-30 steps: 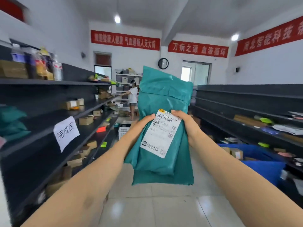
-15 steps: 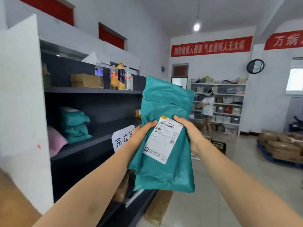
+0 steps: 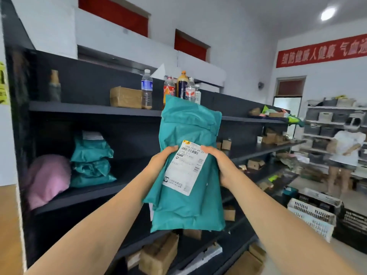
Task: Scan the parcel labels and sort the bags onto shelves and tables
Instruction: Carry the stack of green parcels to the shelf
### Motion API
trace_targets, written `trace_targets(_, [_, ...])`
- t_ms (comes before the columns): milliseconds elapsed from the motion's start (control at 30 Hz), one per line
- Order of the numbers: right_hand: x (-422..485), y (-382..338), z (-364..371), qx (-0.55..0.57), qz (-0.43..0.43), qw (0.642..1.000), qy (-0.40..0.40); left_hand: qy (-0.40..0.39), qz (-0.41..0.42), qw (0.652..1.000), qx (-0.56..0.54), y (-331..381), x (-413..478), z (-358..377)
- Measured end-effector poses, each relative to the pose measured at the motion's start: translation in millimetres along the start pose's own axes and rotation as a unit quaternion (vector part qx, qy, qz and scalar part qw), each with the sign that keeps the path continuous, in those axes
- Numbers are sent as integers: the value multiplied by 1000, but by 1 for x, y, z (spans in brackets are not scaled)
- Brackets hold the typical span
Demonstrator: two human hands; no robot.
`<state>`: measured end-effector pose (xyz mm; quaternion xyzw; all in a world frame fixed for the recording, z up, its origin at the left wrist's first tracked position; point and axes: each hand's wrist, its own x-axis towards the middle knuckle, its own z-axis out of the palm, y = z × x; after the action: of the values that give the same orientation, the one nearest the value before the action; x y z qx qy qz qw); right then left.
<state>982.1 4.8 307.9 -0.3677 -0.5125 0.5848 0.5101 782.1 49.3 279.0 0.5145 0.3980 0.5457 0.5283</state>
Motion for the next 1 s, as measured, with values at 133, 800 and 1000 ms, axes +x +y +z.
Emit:
trace_targets(133, [80, 12, -14, 9, 40, 996, -81, 76, -2, 997, 30, -10, 36, -15])
trace_targets(800, [369, 102, 86, 0, 155, 959, -239, 334, -73, 917, 204, -33, 192, -176])
trace_targets(1000, [440, 138, 147, -57, 184, 959, -210, 328, -135, 880, 316, -16, 239, -229])
